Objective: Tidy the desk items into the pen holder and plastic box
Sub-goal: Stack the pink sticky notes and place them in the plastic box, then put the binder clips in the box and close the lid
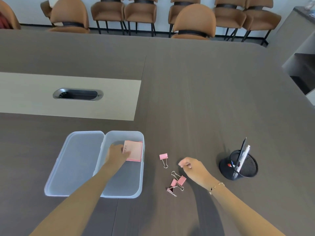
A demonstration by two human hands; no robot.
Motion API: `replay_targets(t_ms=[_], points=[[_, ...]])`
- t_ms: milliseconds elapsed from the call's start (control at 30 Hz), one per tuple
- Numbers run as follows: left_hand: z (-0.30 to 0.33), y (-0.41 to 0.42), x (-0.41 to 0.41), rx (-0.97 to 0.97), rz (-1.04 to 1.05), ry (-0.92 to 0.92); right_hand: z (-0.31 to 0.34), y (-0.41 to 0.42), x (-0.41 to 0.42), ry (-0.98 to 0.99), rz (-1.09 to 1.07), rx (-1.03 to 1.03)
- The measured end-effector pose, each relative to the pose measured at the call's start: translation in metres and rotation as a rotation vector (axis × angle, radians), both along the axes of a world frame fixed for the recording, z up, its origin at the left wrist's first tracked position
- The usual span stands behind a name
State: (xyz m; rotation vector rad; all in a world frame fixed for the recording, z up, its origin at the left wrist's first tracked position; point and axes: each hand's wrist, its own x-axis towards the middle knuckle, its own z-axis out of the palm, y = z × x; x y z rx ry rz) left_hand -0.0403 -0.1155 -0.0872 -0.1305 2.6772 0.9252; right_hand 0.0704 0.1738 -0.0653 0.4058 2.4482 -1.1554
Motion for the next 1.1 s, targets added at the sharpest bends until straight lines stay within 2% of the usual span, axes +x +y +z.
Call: replay_targets(t_ms=[100,167,267,367,467,567,633,733,900,1000,1100], points=[[0.014,0.001,0.001,-0.174,0.013,0.012,0.0,0.002,0.001,-0.001,0.037,0.047],[0.033,0.004,-0.004,-0.238,0.049,0.104,0.005,0.005,0.0,0.02,0.078,0.095],[0.074,0.023,-0.01,-0.105,0.007,0.363,0.013,0.009,0.0,0.047,0.18,0.179],[0.108,0.059,-0.011,0.03,-0.202,0.5,0.016,0.008,0.008,0.024,0.325,0.236],[0.107,0.1,-0.008,0.028,-0.565,0.379,0.01,-0.001,0.022,0.043,0.451,0.254],[0.076,0.134,0.005,-0.224,-0.768,0.13,0.0,-0.01,0.037,0.088,0.515,0.316],[0.049,0.145,0.015,-0.399,-0.737,0.037,-0.006,-0.012,0.043,0.116,0.5,0.336],[0.018,0.145,0.028,-0.476,-0.646,-0.014,-0.013,-0.012,0.048,0.148,0.463,0.34],[0.001,0.139,0.042,-0.313,-0.516,0.067,-0.028,-0.012,0.057,0.253,0.352,0.334],[0.005,0.139,0.041,-0.228,-0.473,-0.013,-0.032,-0.012,0.058,0.286,0.279,0.353],[0.019,0.14,0.04,-0.105,-0.523,-0.158,-0.033,-0.008,0.055,0.289,0.238,0.385]])
